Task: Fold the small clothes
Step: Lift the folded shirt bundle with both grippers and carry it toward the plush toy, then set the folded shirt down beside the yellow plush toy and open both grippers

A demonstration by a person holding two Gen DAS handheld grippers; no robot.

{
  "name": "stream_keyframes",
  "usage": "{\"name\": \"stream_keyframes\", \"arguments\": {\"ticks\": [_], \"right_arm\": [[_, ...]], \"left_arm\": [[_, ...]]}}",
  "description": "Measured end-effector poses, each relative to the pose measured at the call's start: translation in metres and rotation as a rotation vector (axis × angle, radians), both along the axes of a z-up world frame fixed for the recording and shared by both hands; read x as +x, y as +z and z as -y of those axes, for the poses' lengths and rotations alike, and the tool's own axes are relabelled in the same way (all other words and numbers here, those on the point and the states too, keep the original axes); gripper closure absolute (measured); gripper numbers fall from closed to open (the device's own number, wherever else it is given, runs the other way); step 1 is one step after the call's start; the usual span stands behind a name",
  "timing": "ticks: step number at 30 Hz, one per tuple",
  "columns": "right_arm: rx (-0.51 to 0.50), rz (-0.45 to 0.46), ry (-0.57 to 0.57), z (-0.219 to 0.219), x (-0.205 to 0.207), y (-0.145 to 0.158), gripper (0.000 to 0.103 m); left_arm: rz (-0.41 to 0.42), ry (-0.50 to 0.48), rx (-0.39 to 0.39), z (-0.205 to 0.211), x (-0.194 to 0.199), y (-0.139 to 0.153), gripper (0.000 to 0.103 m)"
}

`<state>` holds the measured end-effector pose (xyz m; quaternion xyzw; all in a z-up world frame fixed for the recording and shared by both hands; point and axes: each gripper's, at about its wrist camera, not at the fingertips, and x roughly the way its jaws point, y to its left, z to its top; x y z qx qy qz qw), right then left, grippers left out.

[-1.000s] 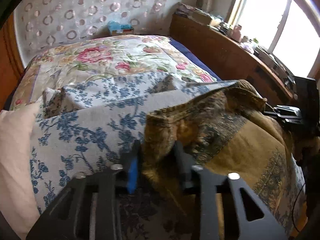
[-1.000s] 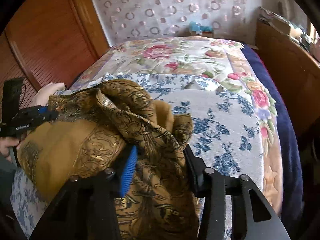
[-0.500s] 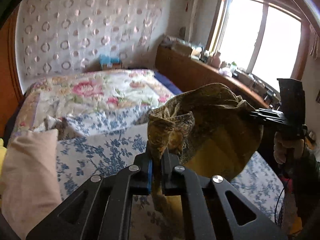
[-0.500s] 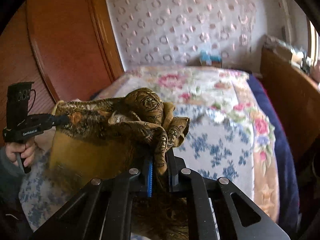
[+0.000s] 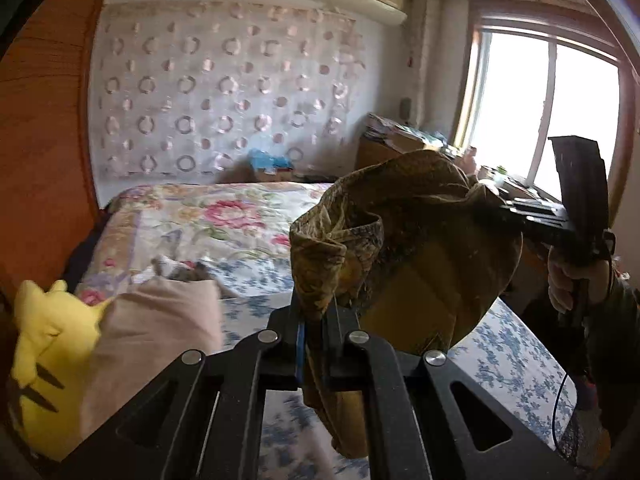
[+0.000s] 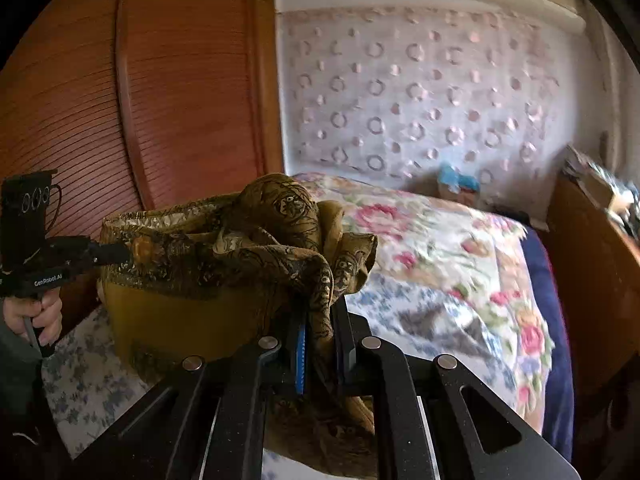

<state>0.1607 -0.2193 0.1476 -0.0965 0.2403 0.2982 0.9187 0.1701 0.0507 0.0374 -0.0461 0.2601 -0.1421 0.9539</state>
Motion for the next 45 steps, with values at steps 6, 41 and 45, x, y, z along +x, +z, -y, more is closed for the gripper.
{"name": "stream_keyframes", "arguments": {"ticks": [6, 41, 45], "right_arm": [[-0.041, 0.033, 0.132, -0.045, 0.026, 0.008, 0.093], [-0.194, -0.127, 0.301, -0.241, 0.197, -0.100, 0.049], [-0.187, -0.203, 0.280, -0.232, 0.204, -0.123, 0.049]], "left_arm": [[0.031, 0.112, 0.008, -0.041, -0.021, 0.003, 0.096], [-0.222, 0.420, -0.018, -0.152, -0.050, -0.116, 0.090], [-0.191, 0.450, 0.010, -0.152, -0.055, -0.105, 0.063]]}}
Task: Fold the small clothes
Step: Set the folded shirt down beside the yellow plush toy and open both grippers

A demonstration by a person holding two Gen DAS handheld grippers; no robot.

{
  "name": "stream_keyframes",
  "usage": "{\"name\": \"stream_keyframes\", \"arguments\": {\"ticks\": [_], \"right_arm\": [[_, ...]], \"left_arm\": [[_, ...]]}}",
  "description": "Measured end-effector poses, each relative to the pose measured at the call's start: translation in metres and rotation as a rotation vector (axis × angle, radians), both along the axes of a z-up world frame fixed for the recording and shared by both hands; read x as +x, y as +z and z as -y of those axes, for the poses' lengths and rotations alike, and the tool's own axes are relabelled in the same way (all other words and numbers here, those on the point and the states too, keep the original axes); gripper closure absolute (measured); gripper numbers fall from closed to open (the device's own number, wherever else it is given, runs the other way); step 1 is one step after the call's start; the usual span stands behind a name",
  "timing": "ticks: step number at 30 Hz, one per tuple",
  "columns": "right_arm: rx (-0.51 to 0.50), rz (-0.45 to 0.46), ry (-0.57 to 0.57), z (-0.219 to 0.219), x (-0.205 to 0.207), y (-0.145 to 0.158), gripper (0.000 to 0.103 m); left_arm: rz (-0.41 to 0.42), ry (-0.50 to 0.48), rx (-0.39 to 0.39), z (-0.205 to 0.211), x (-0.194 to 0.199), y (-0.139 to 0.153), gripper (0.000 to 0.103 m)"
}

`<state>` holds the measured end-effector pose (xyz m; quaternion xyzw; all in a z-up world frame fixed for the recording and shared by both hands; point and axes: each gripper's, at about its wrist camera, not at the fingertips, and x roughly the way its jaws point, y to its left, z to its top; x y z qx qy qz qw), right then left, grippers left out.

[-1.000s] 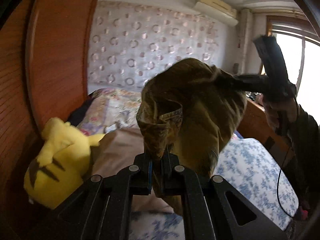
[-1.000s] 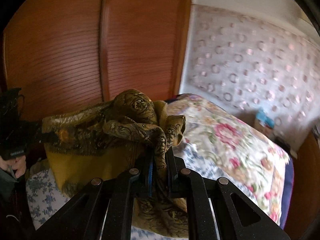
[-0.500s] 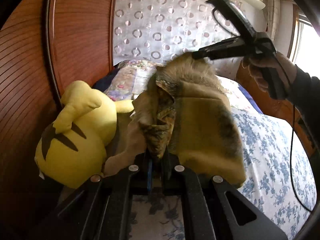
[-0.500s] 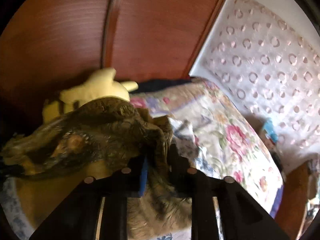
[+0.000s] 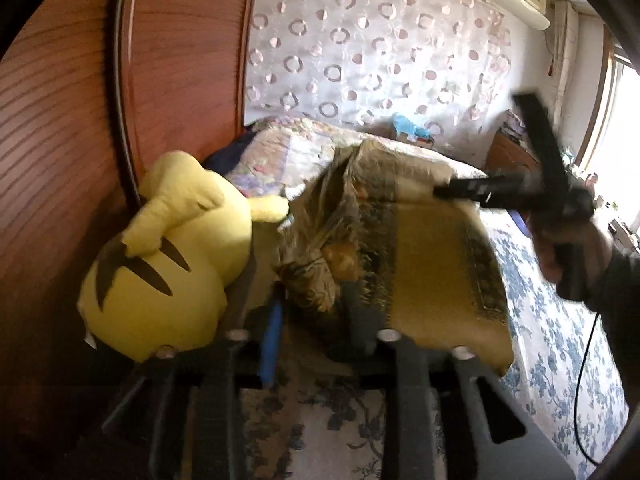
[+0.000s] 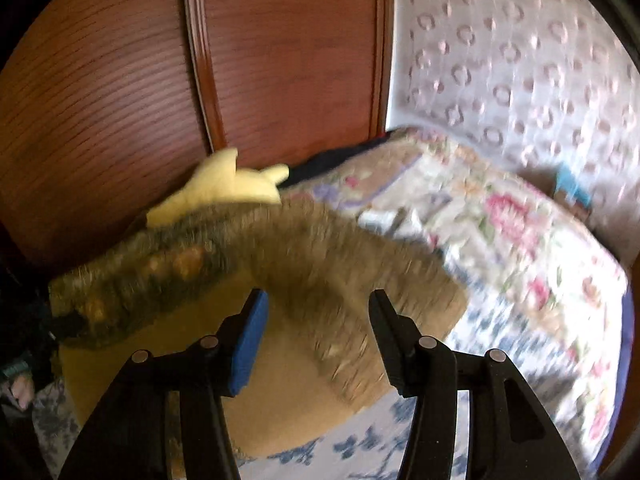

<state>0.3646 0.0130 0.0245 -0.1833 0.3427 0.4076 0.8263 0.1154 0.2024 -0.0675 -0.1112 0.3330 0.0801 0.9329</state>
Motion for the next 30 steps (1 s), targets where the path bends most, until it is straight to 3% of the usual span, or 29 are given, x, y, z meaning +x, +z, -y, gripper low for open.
{"name": "stream_keyframes", "arguments": {"ticks": [2, 6, 7, 15, 19, 25, 30], "right_arm": [[0.008, -0.027, -0.023, -0.005, 0.010, -0.014, 0.049], [0.042, -0.041, -0.049, -0.016, 0.024, -0.028, 0.049], [0.044, -0.035, -0.056, -0.016, 0.025, -0.028, 0.049], [0.074, 0.010, -0.116, 0.008, -0.014, -0.016, 0.049], [0.089, 0.084, -0.112, 0.036, -0.064, -0.005, 0.049], [0.152, 0.122, -0.154, 0.077, -0.123, 0.004, 0.049], [0.183, 0.161, -0.208, 0.106, -0.158, -0.002, 0.039]], "left_arm": [[0.015, -0.004, 0.010, 0.001, -0.004, 0.006, 0.057], [0.046, -0.006, 0.045, 0.009, -0.013, 0.020, 0.023], [0.055, -0.007, 0.049, 0.010, -0.015, 0.023, 0.021], [0.103, -0.041, 0.092, 0.036, -0.025, 0.041, 0.021], [0.112, -0.080, 0.101, 0.055, -0.028, 0.042, 0.021], [0.132, -0.127, 0.110, 0.085, -0.036, 0.044, 0.021], [0.139, -0.178, 0.115, 0.113, -0.041, 0.046, 0.021]]}}
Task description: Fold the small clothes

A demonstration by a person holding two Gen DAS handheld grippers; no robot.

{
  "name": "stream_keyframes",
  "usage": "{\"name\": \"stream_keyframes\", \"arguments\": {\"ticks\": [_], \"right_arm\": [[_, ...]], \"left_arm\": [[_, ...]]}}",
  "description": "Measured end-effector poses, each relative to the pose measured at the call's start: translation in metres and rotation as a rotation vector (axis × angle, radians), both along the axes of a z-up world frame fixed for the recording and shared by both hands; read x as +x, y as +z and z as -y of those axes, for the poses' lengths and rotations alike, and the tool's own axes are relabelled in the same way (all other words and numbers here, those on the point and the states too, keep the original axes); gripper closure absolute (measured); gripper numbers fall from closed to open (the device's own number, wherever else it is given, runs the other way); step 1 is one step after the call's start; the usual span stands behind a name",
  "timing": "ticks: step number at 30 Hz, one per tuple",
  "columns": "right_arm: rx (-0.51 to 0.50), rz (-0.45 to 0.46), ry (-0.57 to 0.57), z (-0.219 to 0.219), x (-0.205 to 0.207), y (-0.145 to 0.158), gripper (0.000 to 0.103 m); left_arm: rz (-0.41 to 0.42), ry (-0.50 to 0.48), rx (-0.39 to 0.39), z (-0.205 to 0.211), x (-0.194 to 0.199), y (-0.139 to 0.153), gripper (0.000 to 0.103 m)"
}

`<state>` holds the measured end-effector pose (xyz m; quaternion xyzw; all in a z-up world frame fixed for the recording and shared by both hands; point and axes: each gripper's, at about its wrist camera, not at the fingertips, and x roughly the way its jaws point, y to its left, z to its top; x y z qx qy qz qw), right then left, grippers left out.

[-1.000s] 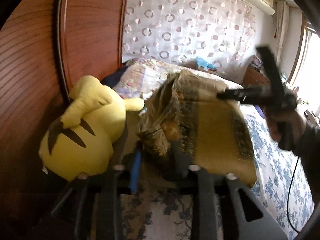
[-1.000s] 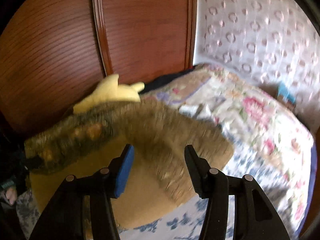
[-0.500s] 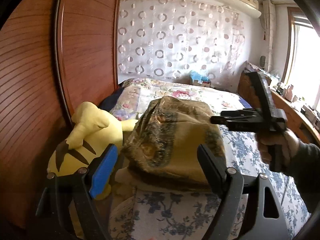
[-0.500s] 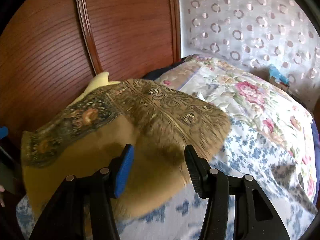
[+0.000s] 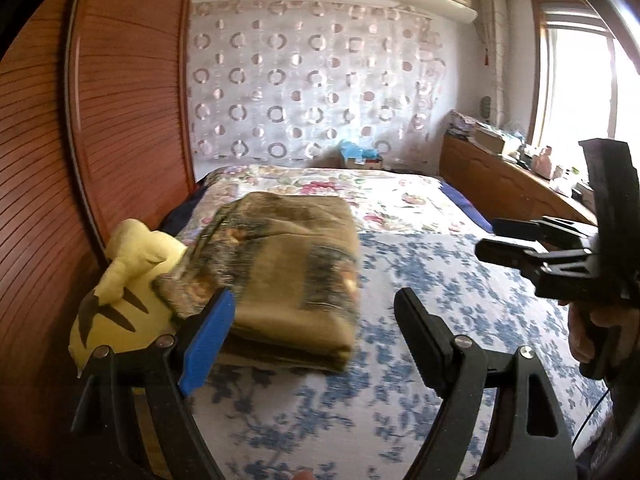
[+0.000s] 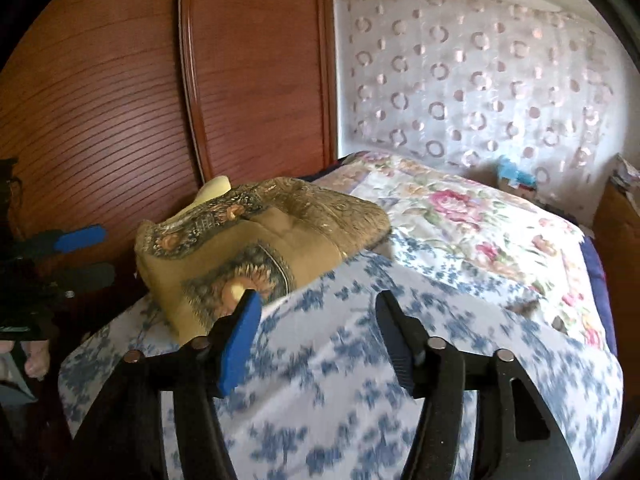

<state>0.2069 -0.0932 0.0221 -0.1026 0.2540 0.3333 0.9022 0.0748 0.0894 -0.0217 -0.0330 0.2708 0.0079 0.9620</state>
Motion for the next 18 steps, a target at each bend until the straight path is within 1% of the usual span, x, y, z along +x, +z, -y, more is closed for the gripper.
{"name": "stream_keyframes", "arguments": {"ticks": [5, 7, 8, 12, 16, 18], "right_arm": [[0.007, 0.031, -0.107, 0.026, -0.032, -0.008, 0.031], [0.023, 0.046, -0.150, 0.038, -0.047, -0.007, 0.025], [0.031, 0.055, -0.175, 0.045, -0.054, -0.006, 0.024], [0.076, 0.090, -0.258, 0.064, -0.080, 0.000, 0.023], [0.137, 0.118, -0.306, 0.080, -0.105, 0.007, 0.023], [0.147, 0.134, -0.336, 0.086, -0.116, 0.007, 0.023]], "left_arm": [[0.008, -0.045, 0.008, 0.031, -0.002, 0.005, 0.021], [0.017, -0.060, 0.008, 0.041, -0.004, 0.009, 0.021], [0.025, -0.068, 0.007, 0.047, -0.006, 0.013, 0.021], [0.068, -0.082, 0.011, 0.066, -0.015, 0.029, 0.021], [0.096, -0.072, 0.030, 0.076, -0.019, 0.042, 0.021], [0.107, -0.074, 0.036, 0.080, -0.022, 0.047, 0.021]]}}
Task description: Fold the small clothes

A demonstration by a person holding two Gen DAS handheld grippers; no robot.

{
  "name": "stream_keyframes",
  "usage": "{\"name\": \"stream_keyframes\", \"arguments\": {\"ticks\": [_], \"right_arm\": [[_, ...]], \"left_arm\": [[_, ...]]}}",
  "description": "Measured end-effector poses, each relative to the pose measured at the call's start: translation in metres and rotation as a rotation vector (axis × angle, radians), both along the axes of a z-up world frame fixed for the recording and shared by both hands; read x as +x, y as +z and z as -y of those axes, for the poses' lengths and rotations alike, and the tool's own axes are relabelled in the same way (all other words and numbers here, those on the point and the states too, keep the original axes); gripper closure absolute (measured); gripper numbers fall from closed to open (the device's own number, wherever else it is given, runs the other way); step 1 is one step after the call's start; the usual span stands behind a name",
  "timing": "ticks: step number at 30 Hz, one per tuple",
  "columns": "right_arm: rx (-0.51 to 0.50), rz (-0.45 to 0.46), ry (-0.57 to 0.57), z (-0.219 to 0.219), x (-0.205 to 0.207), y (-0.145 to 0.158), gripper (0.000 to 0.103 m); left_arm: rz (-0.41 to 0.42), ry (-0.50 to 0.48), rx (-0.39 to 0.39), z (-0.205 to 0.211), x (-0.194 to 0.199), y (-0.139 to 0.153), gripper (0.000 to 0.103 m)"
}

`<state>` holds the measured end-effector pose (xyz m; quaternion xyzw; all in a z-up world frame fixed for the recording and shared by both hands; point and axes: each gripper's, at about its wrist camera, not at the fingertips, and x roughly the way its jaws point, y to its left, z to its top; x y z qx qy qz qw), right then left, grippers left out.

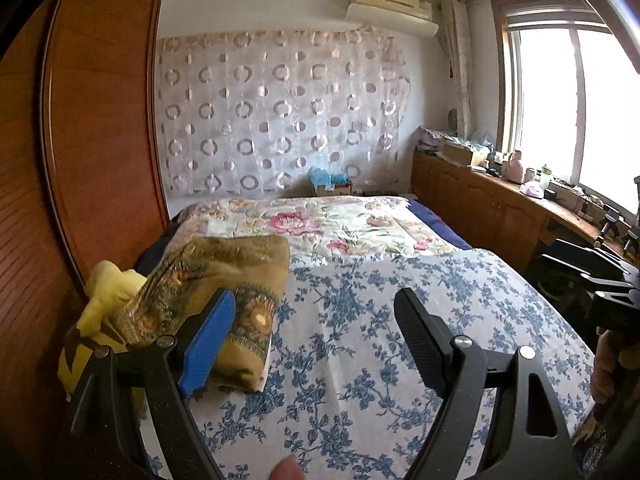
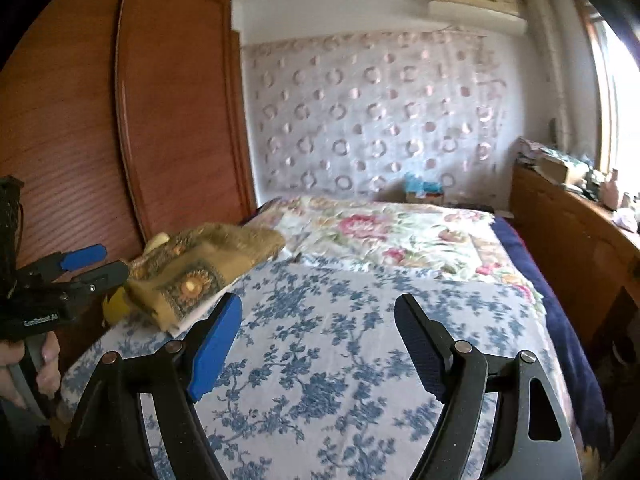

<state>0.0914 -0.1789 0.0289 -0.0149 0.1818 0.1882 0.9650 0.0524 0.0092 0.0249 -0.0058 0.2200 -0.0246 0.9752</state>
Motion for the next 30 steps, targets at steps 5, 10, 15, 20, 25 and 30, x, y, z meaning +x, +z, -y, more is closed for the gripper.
{"name": "stream_keyframes", "arguments": {"ticks": [5, 10, 15, 20, 25, 30], "right_arm": [[0.010, 0.036, -0.042, 0.004, -0.015, -0.001, 0.023], [0.011, 0.052, -0.064, -0.002, -0.015, -0.009, 0.023], [0.014, 0.052, -0.070, -0.004, -0.012, -0.013, 0.023], [0.013, 0.054, -0.075, -0.001, -0.014, -0.010, 0.023], [0.014, 0.057, -0.077, 0.005, -0.013, -0.009, 0.023], [0.015, 0.059, -0.079, 0.009, -0.013, -0.008, 0.023]], "left_arm": [[0.012, 0.008, -0.010, 0.005, -0.005, 0.007, 0.021], [0.001, 0.000, -0.018, 0.009, -0.006, 0.007, 0.021], [0.003, -0.003, -0.016, 0.011, -0.007, 0.006, 0.021], [0.008, 0.003, -0.016, 0.013, -0.008, 0.006, 0.021], [0.013, 0.008, -0.013, 0.013, -0.008, 0.007, 0.021], [0.014, 0.011, -0.013, 0.011, -0.008, 0.008, 0.021]]}}
